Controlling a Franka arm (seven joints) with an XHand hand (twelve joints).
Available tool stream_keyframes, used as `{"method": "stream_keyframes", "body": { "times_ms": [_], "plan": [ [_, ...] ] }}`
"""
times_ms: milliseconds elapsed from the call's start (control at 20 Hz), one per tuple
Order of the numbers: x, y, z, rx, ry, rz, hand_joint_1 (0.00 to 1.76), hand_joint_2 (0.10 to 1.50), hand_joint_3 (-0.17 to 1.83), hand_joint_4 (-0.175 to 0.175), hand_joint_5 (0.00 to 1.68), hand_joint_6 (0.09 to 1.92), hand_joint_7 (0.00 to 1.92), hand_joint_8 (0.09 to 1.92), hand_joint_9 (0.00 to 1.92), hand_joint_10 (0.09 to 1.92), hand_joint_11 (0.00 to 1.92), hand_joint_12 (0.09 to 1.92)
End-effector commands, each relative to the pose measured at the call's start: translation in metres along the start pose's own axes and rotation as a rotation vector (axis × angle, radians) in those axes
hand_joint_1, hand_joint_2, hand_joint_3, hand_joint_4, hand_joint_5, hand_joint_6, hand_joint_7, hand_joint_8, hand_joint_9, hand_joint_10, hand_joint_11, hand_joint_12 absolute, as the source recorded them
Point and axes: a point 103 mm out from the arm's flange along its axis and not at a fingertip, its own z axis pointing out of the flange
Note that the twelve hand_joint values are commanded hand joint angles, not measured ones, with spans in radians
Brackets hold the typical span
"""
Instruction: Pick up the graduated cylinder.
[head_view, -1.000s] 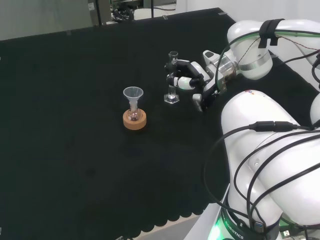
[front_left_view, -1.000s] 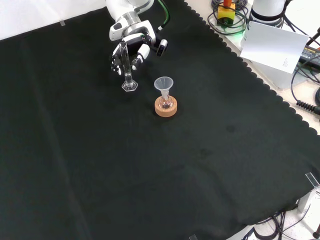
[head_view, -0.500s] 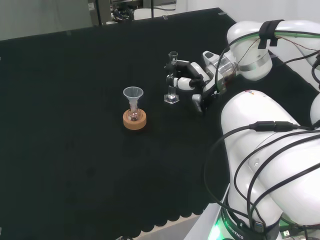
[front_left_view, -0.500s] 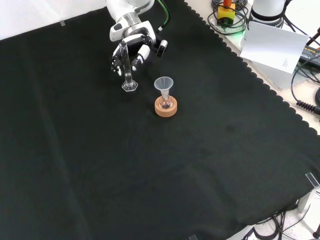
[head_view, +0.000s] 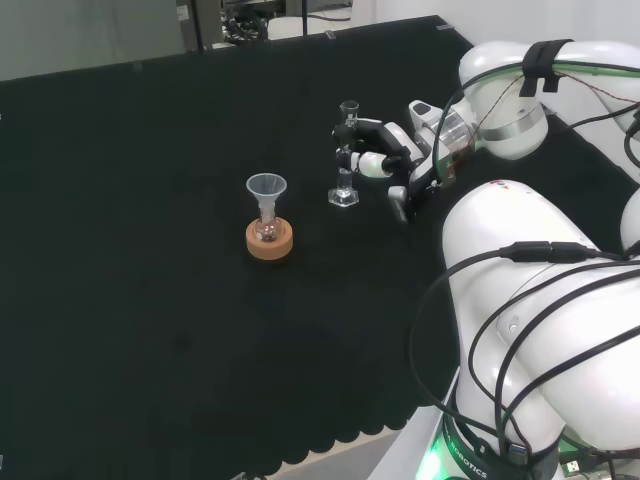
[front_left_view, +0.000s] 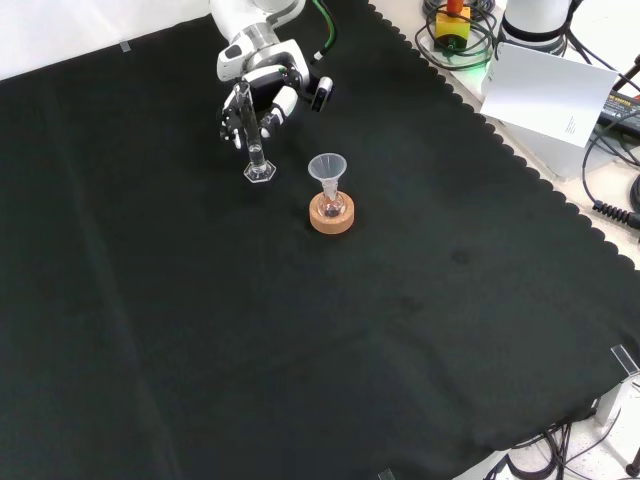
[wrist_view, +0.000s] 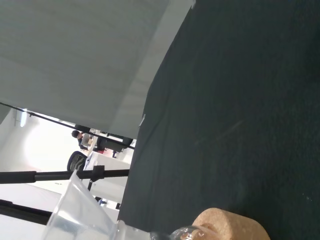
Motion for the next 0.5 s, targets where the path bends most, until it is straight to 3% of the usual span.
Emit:
{"method": "stream_keyframes", "body": {
  "times_ms": [50, 500],
  "plan": [
    [0.0000, 0.0008, 0.0053, 0.003, -0.012, 0.005, 1.25, 1.14, -0.17, 0.002, 0.63, 0.80, 0.57, 0.60, 0.86, 0.44, 0.64, 1.17],
    [0.0004, 0.0002, 0.0023, -0.031, -0.018, 0.017, 1.24, 1.16, -0.17, 0.016, 0.77, 0.74, 0.68, 0.59, 0.97, 0.41, 0.78, 1.07]
  ]
}}
